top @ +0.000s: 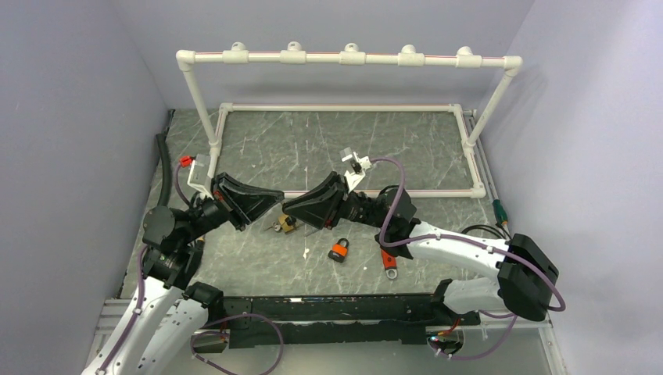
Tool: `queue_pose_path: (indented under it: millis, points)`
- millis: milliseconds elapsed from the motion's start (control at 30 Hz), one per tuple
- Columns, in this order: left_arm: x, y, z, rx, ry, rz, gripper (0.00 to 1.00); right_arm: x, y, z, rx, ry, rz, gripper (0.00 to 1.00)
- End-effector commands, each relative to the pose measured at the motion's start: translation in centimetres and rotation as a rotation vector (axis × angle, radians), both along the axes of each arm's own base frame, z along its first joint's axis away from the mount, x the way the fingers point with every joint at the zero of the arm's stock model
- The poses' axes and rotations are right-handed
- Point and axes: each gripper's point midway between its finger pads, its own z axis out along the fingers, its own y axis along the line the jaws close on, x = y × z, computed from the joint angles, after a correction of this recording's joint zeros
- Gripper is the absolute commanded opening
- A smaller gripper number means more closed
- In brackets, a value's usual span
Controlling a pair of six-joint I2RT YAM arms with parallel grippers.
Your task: Unlock with the key
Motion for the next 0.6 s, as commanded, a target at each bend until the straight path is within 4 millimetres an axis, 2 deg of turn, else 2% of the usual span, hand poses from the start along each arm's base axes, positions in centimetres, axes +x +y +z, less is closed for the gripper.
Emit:
queue_pose_path:
  millis: [0, 133, 333, 500, 533, 567]
  points:
    - [-0.47, 0.30, 1.17, -0.030, -0.039, 0.010, 0.00, -0.40, -0.38, 2.58, 0.078, -0.045, 0.014, 0.25]
    - [-0.43, 0.38, 1.18, -0.034, -0.039, 0.017, 0.00, -0.44, -0.40, 2.55, 0.079, -0.045, 0.014, 0.19]
    - [-0.30, 0.41, 0.96, -0.033, -0.031, 0.023, 0.00, -0.25, -0.40, 2.65, 0.080, -0.040, 0.005, 0.00]
    - [-0.02, 0.38, 0.59, -0.029, -0.019, 0.029, 0.00, -0.28, -0.43, 2.69, 0.082, -0.037, 0.006, 0.00]
    - [0.10, 0.37, 0.42, -0.025, -0.014, 0.031, 0.03, -0.30, -0.49, 2.74, 0.082, -0.038, 0.004, 0.00]
    - [0.16, 0.34, 0.32, -0.021, -0.010, 0.032, 0.15, -0.26, -0.55, 2.75, 0.082, -0.037, 0.001, 0.00]
